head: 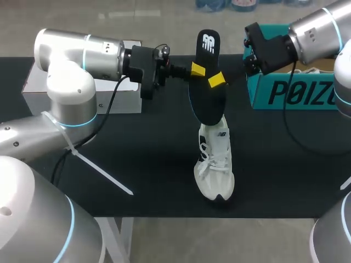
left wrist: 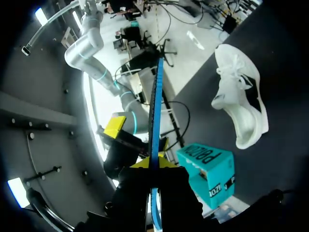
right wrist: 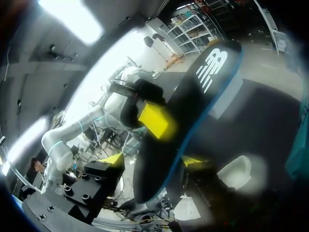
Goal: Take the shoe out of the shoebox, open the shoe tongue, remove and reinsert the insole, then place the shoe into the shoebox
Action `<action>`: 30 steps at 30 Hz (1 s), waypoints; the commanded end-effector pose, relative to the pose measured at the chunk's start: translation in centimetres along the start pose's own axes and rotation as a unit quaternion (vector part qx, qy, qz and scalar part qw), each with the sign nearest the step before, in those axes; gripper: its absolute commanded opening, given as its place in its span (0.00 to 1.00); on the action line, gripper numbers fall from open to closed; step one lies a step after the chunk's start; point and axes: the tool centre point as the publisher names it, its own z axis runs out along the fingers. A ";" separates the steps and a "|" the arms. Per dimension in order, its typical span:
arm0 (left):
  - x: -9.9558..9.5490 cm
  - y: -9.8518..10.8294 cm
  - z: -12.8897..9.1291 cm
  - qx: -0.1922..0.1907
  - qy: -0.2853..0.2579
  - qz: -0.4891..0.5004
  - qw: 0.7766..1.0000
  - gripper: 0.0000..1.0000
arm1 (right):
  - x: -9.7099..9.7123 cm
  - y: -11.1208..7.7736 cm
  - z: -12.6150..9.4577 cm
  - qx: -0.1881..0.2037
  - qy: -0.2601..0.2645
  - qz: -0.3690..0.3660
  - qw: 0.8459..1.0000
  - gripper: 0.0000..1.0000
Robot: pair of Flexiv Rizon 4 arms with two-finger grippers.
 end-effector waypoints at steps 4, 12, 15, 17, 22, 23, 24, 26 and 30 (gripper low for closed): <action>0.1 0.0 0.1 -0.001 -0.001 0.001 1.000 0.00 | -0.3 0.5 0.5 -0.001 0.003 0.000 1.000 0.19; 0.1 0.0 0.1 -0.001 -0.001 0.001 1.000 0.00 | -0.4 0.6 0.4 -0.003 0.003 -0.001 1.000 0.00; 0.1 0.0 0.1 -0.001 -0.001 0.001 1.000 0.00 | -0.4 0.7 0.3 -0.003 0.002 -0.001 1.000 0.00; 0.1 0.0 0.1 -0.001 -0.001 0.001 1.000 0.00 | -0.5 0.7 0.3 -0.003 0.001 -0.001 1.000 0.00; 0.1 0.0 0.1 -0.001 -0.001 0.001 1.000 1.00 | -0.6 0.6 0.0 -0.004 -0.002 0.000 1.000 0.00; 0.1 0.0 0.1 -0.001 -0.001 0.001 1.000 1.00 | -0.6 0.6 0.0 -0.004 -0.003 0.000 1.000 0.00; 0.1 0.0 0.1 -0.001 -0.001 0.001 1.000 1.00 | -0.6 0.6 -0.1 -0.004 -0.004 0.000 1.000 0.00; 0.1 -0.1 -0.1 0.007 0.003 -0.014 1.000 1.00 | -0.7 0.5 -0.2 -0.004 -0.006 0.001 1.000 0.00; 0.3 -1.7 -1.7 0.042 0.025 -0.091 0.995 1.00 | -0.8 0.4 -0.4 -0.003 -0.009 0.001 1.000 0.00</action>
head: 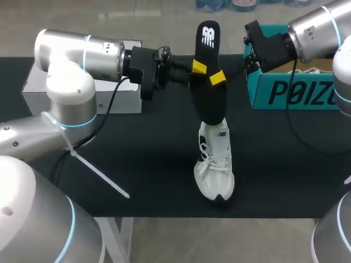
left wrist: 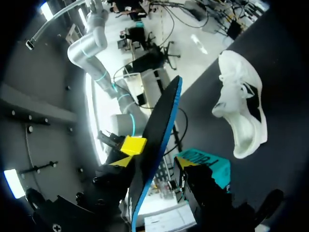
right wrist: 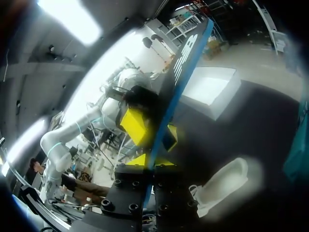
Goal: Take the shoe out of the shoebox, open the shoe tongue, remove and reinsert the insole, then place the shoe into the shoebox
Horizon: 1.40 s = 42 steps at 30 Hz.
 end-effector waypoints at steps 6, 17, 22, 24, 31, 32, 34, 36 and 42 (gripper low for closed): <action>0.4 -3.7 -4.9 0.038 0.053 -0.126 0.990 1.00 | -0.5 -0.5 -0.4 0.004 -0.012 0.003 1.000 0.00; 0.4 -8.5 -8.6 0.030 0.065 -0.232 0.970 1.00 | -2.3 -1.1 -0.8 0.009 -0.034 0.017 0.999 0.00; 0.6 -9.2 -8.6 0.022 0.041 -0.240 0.970 1.00 | -2.1 -0.8 -0.6 0.009 -0.033 0.015 0.999 0.00; 0.7 -9.2 -8.5 0.026 0.039 -0.238 0.970 1.00 | -2.0 -0.7 -0.6 0.009 -0.042 0.020 0.999 0.00; 0.8 -9.4 -9.1 0.031 0.035 -0.237 0.970 1.00 | -2.0 -0.7 -0.6 0.006 -0.044 0.023 0.999 0.00; 0.8 -9.4 -9.4 0.028 0.037 -0.241 0.969 1.00 | -2.0 -0.7 -0.6 0.006 -0.044 0.023 0.999 0.00; 0.9 -9.5 -10.4 0.025 0.039 -0.244 0.969 1.00 | -2.0 -0.7 -0.6 0.006 -0.044 0.023 0.999 0.00; 0.8 -9.7 -11.7 0.018 0.023 -0.231 0.972 1.00 | -2.0 -0.7 -0.6 0.006 -0.044 0.023 0.999 0.00; 0.8 -9.7 -12.6 0.013 0.024 -0.229 0.973 1.00 | -2.0 -0.7 -0.6 0.006 -0.044 0.023 0.999 0.00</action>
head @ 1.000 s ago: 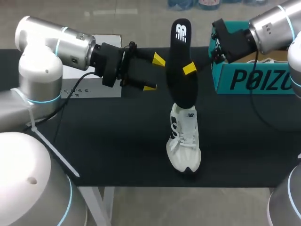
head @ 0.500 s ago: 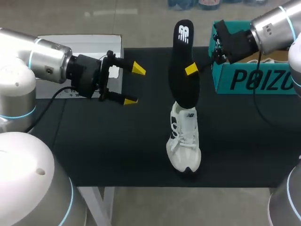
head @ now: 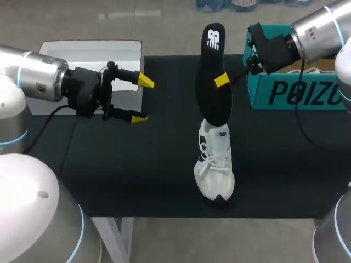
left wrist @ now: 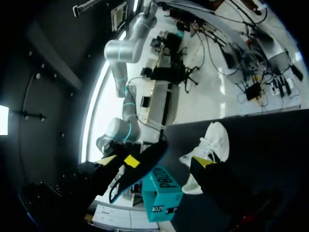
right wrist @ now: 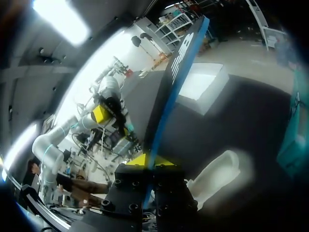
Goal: Take the shoe out of the shoebox, open the shoe tongue, remove and reinsert the insole, then place the shoe into the shoebox
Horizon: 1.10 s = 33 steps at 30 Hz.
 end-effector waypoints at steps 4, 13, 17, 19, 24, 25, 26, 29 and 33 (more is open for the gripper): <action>0.1 -0.8 -0.6 -0.005 -0.001 0.001 1.000 1.00 | 0.0 0.0 0.1 0.000 -0.001 0.000 1.000 0.00; 0.1 -0.8 -0.6 -0.005 -0.001 0.001 1.000 1.00 | 0.0 0.0 0.1 0.000 -0.001 0.000 1.000 0.00; 0.1 -0.8 -0.6 -0.005 -0.001 0.001 1.000 1.00 | 0.0 0.0 0.1 0.000 -0.001 0.000 1.000 0.00; 0.1 -0.8 -0.6 -0.005 -0.001 0.001 1.000 1.00 | 0.0 0.0 0.1 0.000 -0.001 0.000 1.000 0.00; 0.1 -0.8 -0.6 -0.005 -0.001 0.001 1.000 1.00 | 0.0 0.0 0.1 0.000 -0.001 0.000 1.000 0.00; 0.1 -0.8 -0.6 -0.005 -0.001 0.001 1.000 1.00 | 0.0 0.0 0.1 0.000 -0.001 0.000 1.000 0.00; 0.1 -0.8 -0.6 -0.005 -0.001 0.001 1.000 1.00 | 0.0 0.0 0.1 0.000 -0.001 0.000 1.000 0.00; 0.1 -0.8 -0.6 -0.005 -0.001 0.001 1.000 1.00 | 0.0 0.0 0.1 0.000 -0.001 0.000 1.000 0.00; 0.0 -0.8 -1.2 -0.019 0.038 -0.043 0.998 1.00 | 0.0 0.0 0.1 0.000 -0.001 0.000 1.000 0.00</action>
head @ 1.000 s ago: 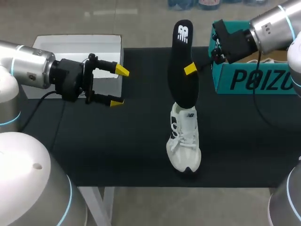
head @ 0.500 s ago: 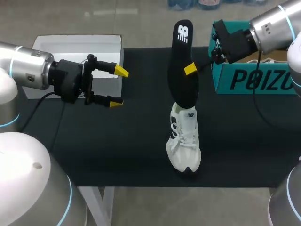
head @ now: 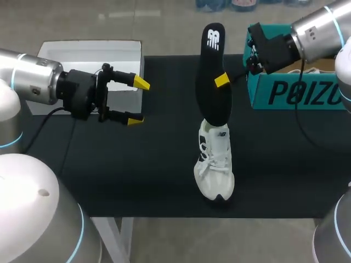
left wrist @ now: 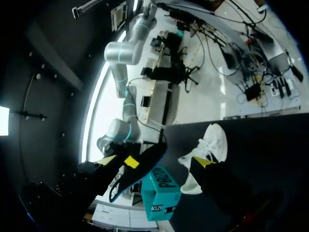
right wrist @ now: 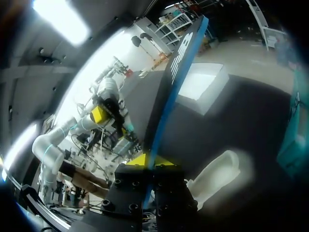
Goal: Take the shoe out of the shoebox, open the shoe tongue, remove and reinsert the insole, then place the shoe into the shoebox
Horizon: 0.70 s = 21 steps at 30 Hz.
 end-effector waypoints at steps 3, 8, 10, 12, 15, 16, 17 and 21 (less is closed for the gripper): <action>-0.5 -0.1 -1.2 -0.040 0.086 -0.082 0.992 1.00 | 0.0 0.0 0.1 0.000 -0.001 0.000 1.000 0.00; 0.4 0.1 -2.8 -0.070 0.111 -0.149 0.980 1.00 | 0.0 0.0 0.1 0.000 -0.001 0.000 1.000 0.00; 0.8 0.2 -3.2 -0.079 0.126 -0.165 0.975 1.00 | 0.0 0.0 0.1 0.000 -0.001 0.000 1.000 0.00; 1.1 0.2 -3.6 -0.080 0.127 -0.183 0.972 1.00 | 0.0 0.0 0.1 0.000 -0.001 0.000 1.000 0.00; 1.8 0.5 -3.7 -0.089 0.138 -0.201 0.966 1.00 | 0.0 0.0 0.1 0.000 -0.001 0.000 1.000 0.00; 2.0 0.6 -3.7 -0.085 0.131 -0.205 0.966 1.00 | 0.0 0.0 0.1 0.000 -0.001 0.000 1.000 0.00; 2.2 0.7 -3.7 -0.085 0.128 -0.210 0.966 1.00 | 0.0 0.0 0.1 0.000 -0.001 0.000 1.000 0.00; 2.6 1.1 -3.5 -0.092 0.133 -0.225 0.961 1.00 | 0.0 0.0 0.1 0.000 -0.001 0.000 1.000 0.00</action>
